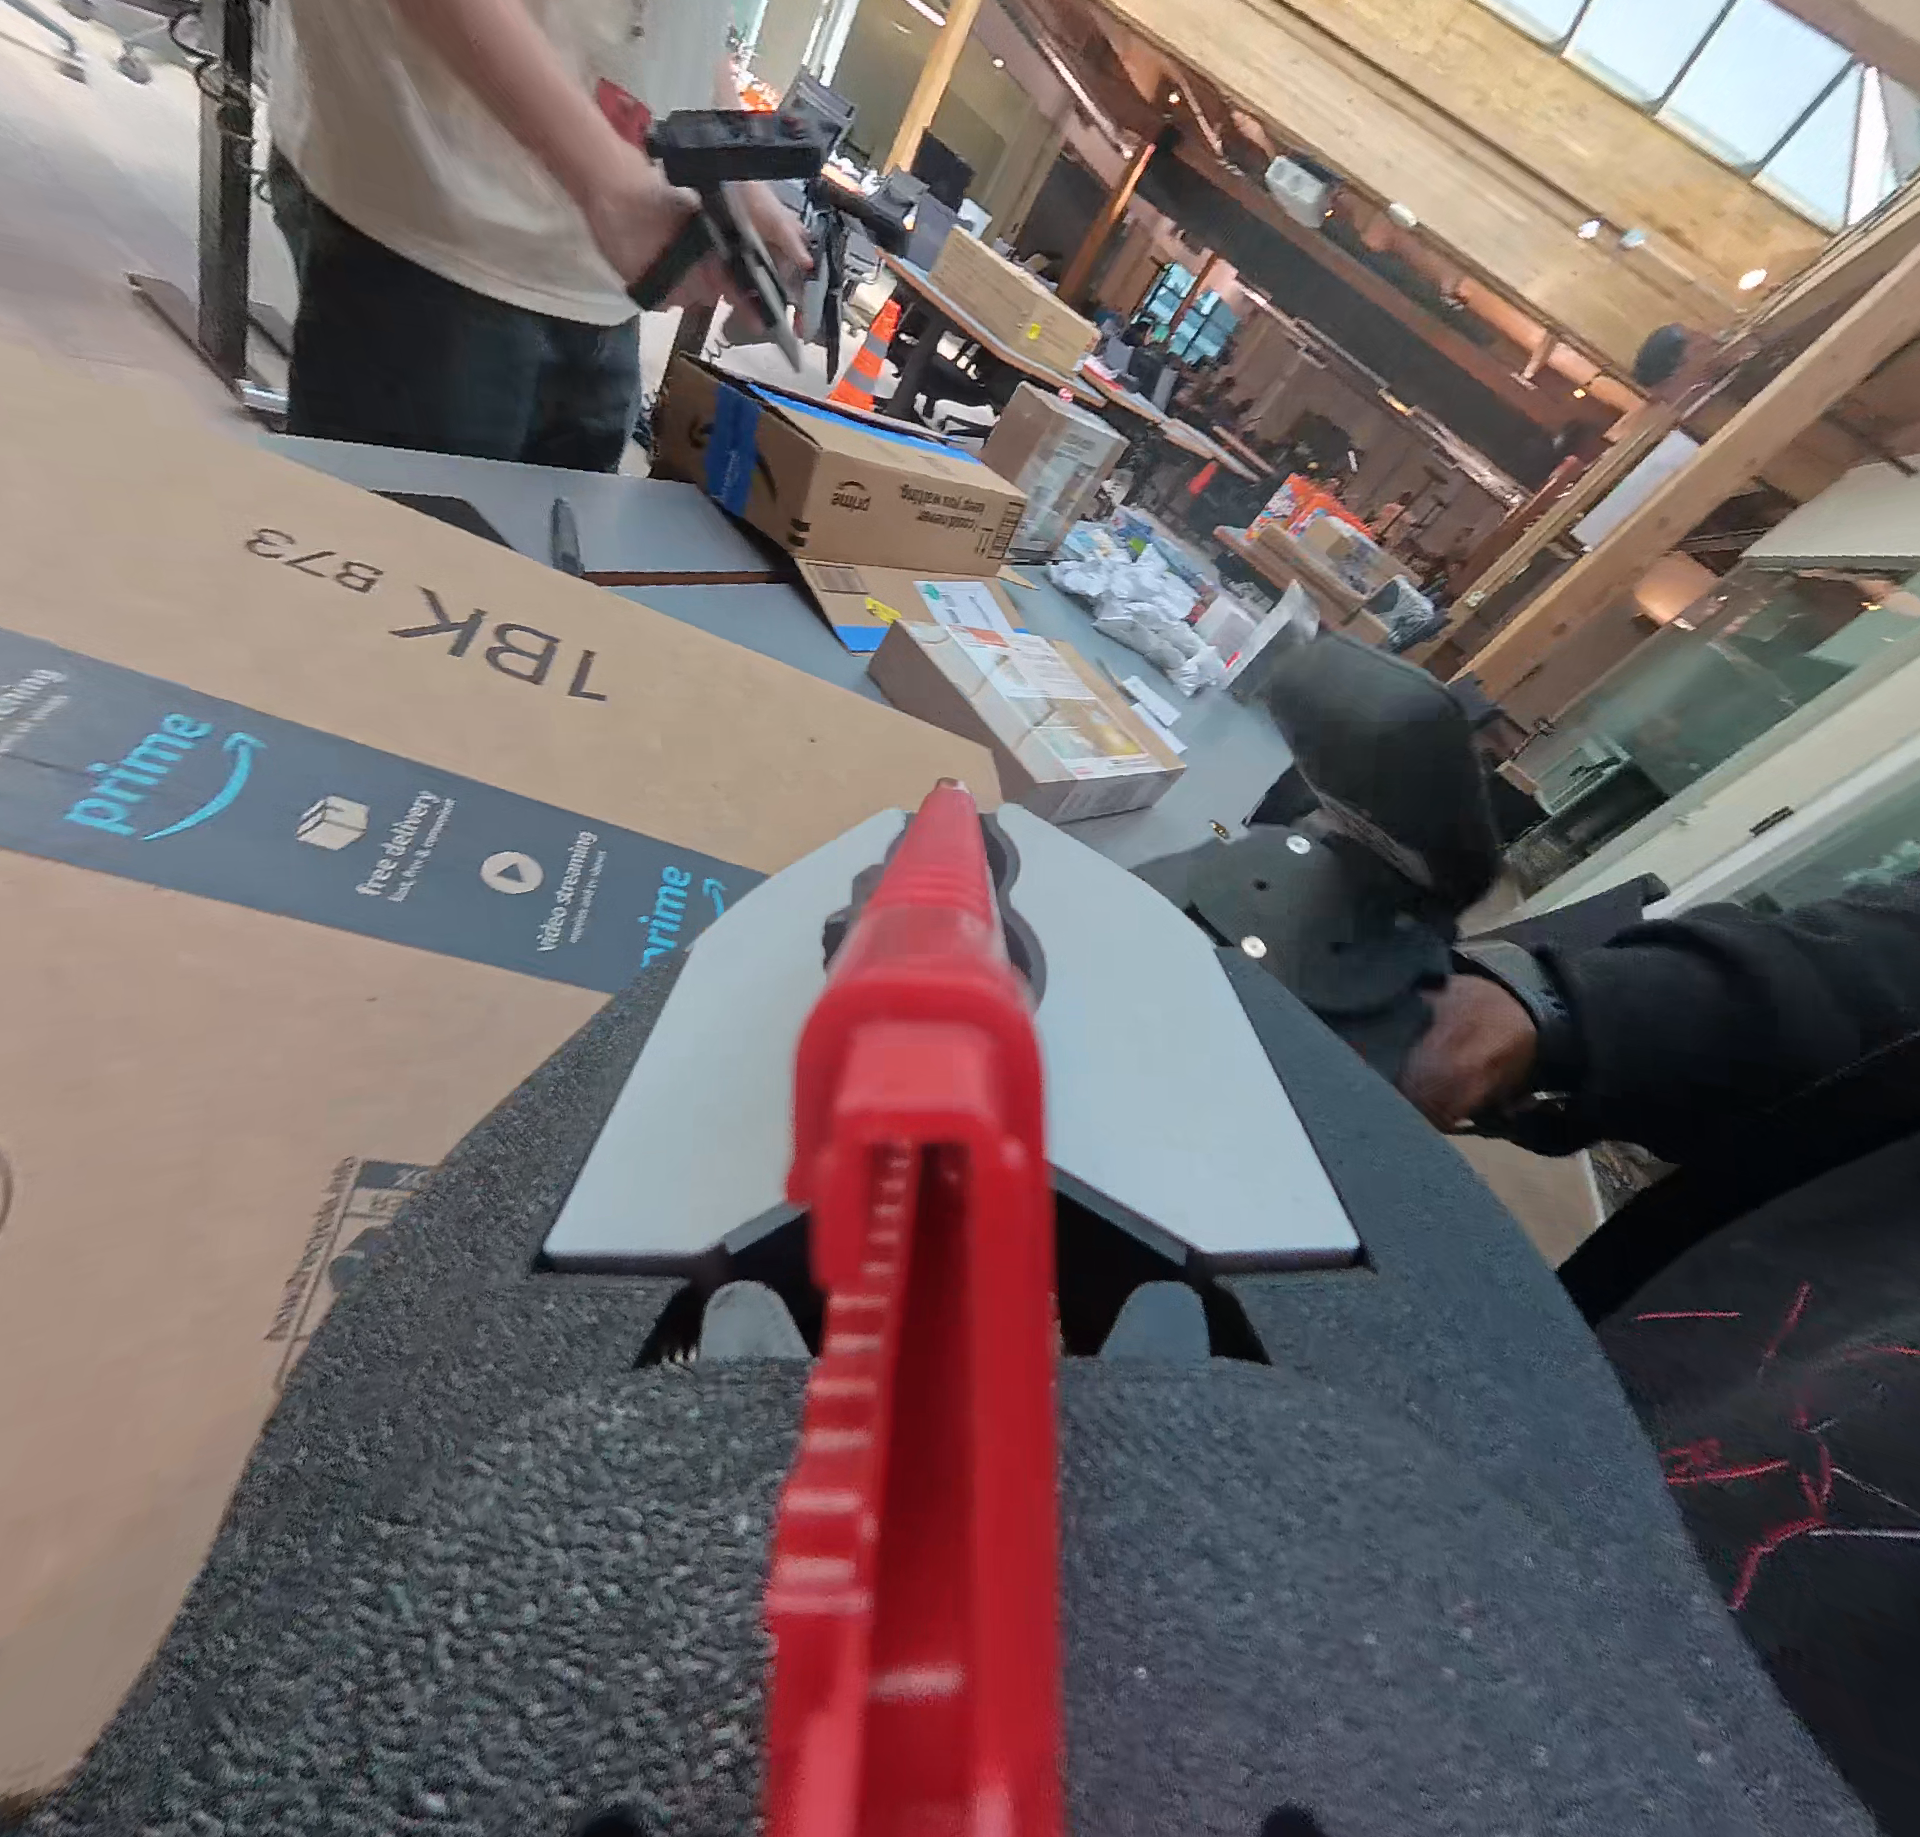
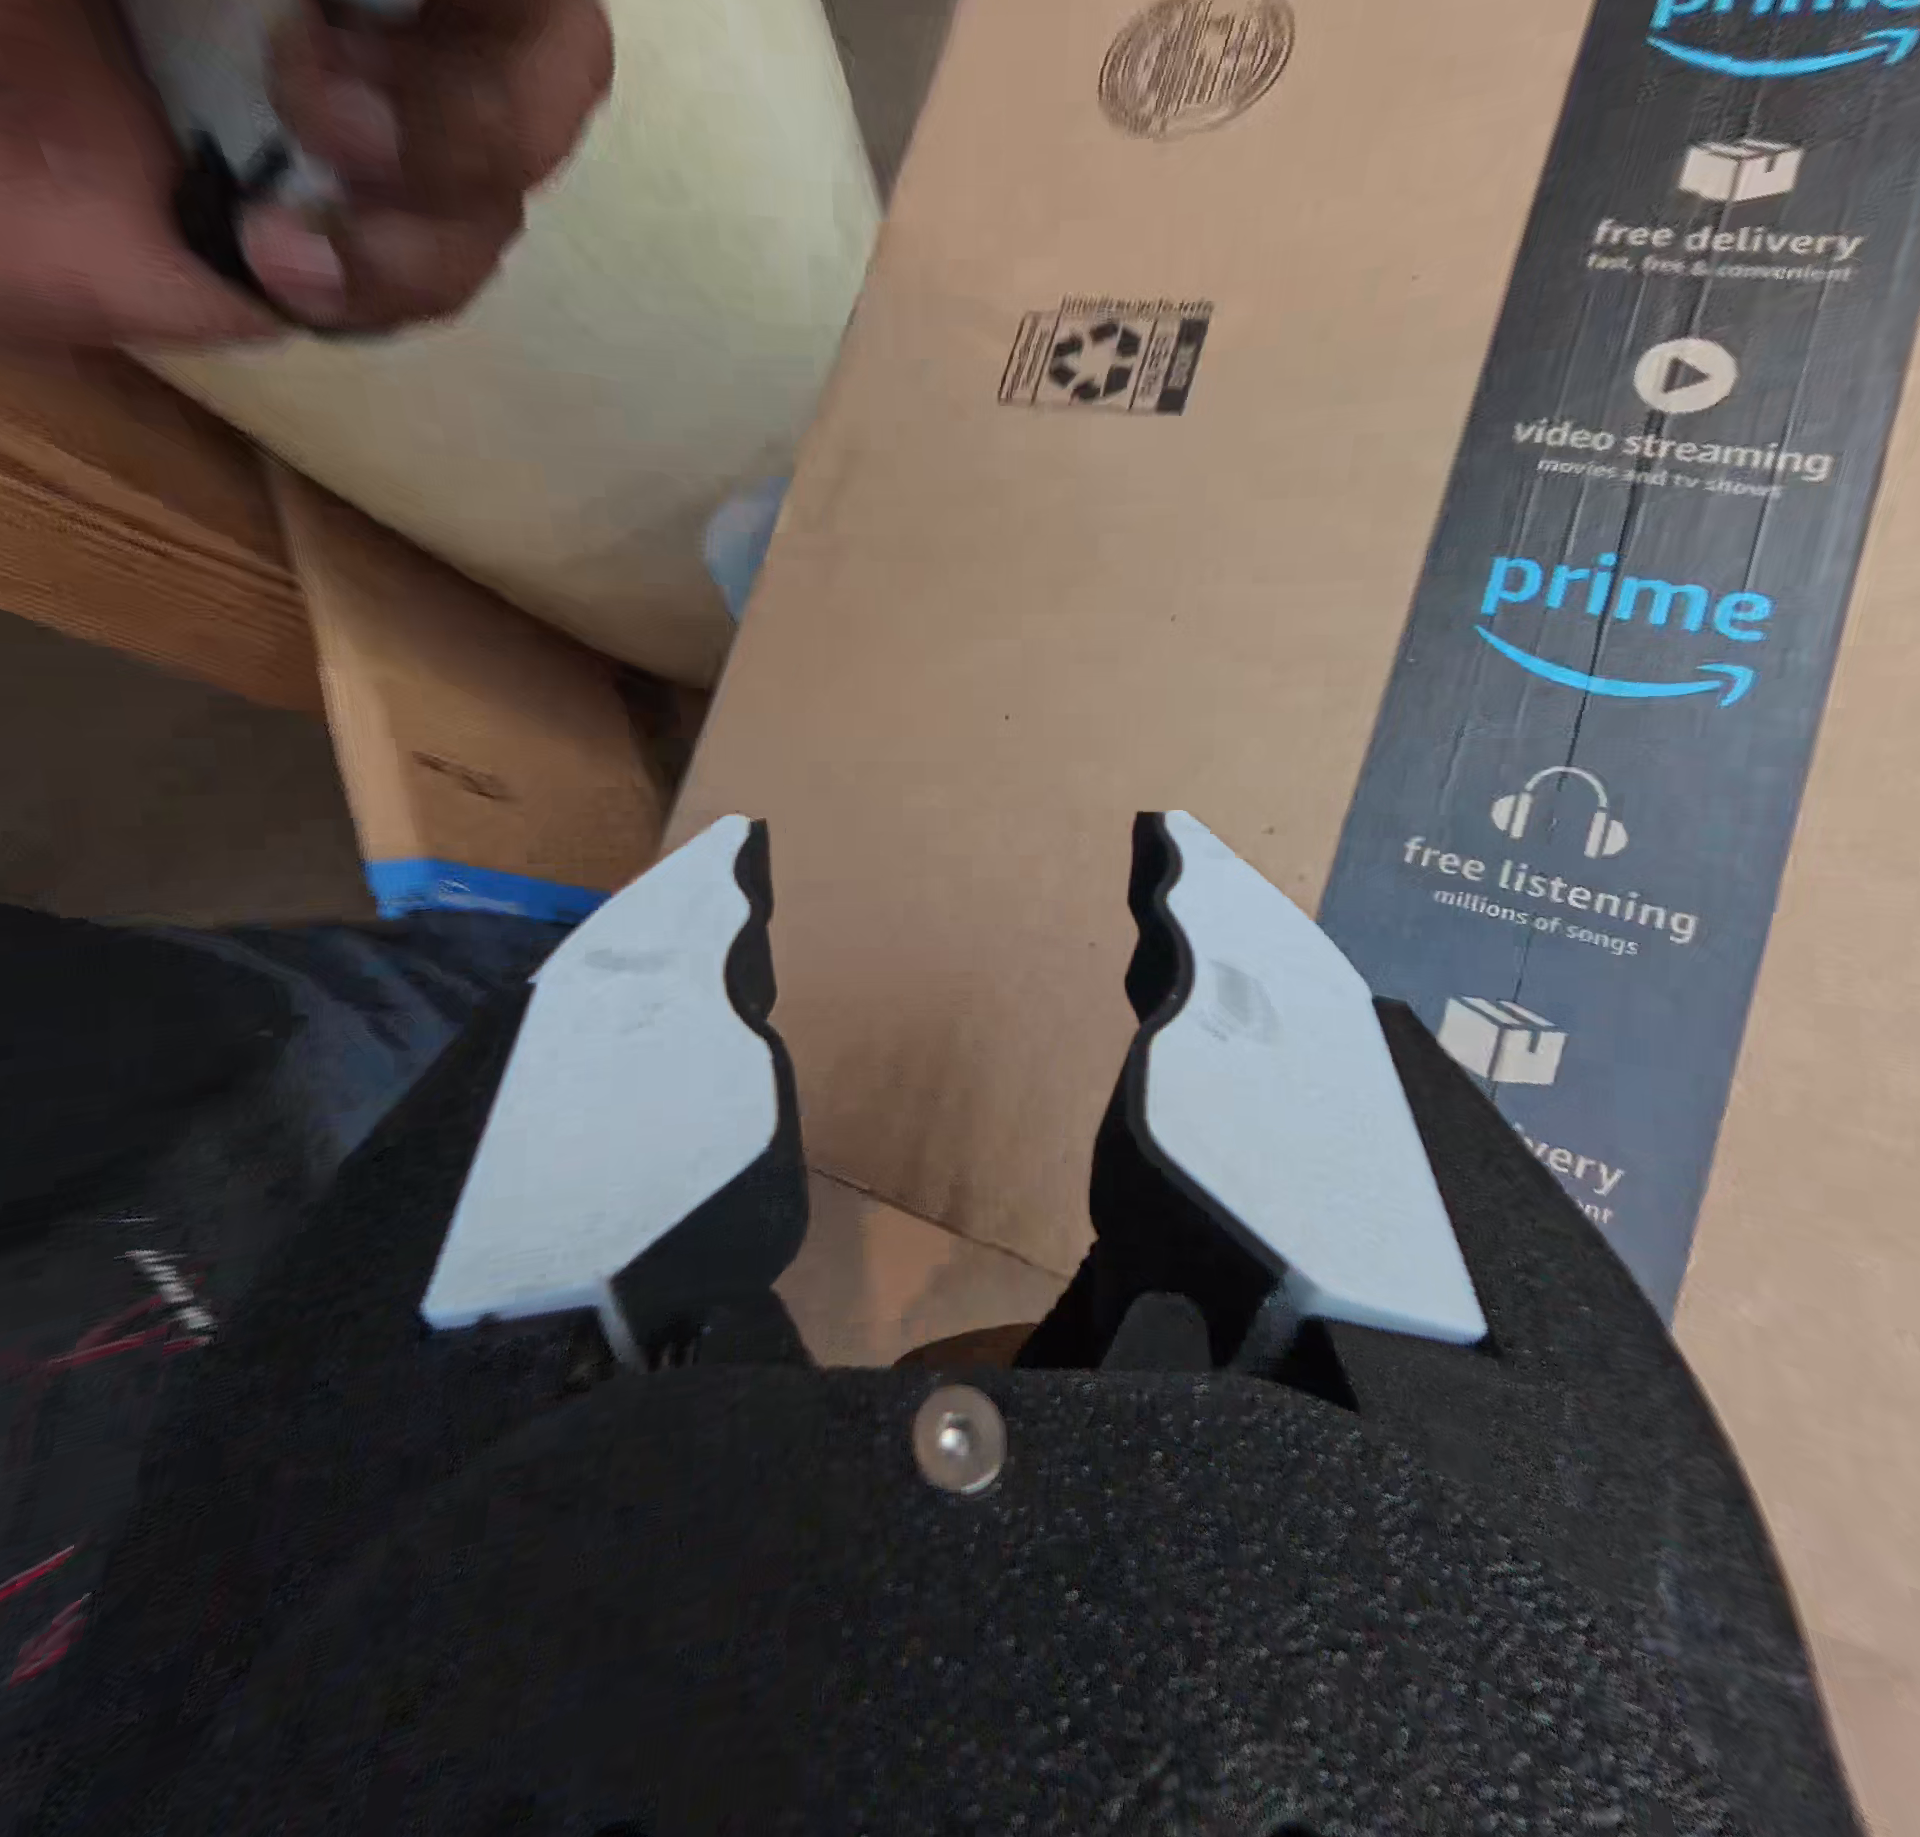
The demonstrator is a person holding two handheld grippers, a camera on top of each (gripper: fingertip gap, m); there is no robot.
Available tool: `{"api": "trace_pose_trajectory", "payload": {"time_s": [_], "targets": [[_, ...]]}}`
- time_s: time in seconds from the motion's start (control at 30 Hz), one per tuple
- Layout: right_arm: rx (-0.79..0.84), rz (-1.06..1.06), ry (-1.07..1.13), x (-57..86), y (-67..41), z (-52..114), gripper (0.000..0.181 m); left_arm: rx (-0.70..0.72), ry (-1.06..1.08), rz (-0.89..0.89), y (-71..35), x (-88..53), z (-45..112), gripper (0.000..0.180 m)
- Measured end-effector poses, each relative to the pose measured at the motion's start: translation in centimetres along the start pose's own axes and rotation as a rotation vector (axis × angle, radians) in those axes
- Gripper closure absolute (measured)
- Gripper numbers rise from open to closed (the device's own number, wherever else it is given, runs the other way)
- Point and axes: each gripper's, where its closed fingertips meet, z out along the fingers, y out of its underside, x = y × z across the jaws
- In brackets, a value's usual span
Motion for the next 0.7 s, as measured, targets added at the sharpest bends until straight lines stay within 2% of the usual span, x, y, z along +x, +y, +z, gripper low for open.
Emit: {"api": "trace_pose_trajectory", "payload": {"time_s": [0.1,0.17,0.27,0.37,0.5,0.7], "targets": [[-0.133,-0.236,0.150,-2.7,2.8,2.7,0.093,-0.030,-0.032,-0.030,0.7,-1.4,-0.8,0.169],[-0.188,-0.336,0.189,-4.8,4.0,4.4,0.090,-0.031,-0.042,-0.061,1.0,-2.1,-1.3,0.169],[-0.293,-0.393,0.213,-6.4,6.1,6.4,0.088,-0.046,-0.048,-0.100,1.6,-2.7,-1.7,0.169],[-0.341,-0.543,0.356,-5.3,6.7,6.7,0.098,-0.083,-0.042,-0.118,2.7,-3.0,-1.7,0.169],[-0.370,-0.505,0.413,-4.2,7.4,5.7,0.105,-0.126,-0.040,-0.132,3.9,-3.4,-1.9,0.169],[-0.424,-0.407,0.498,-0.8,10.1,1.9,0.114,-0.117,-0.030,-0.177,3.8,-4.0,-2.4,0.169]]}}
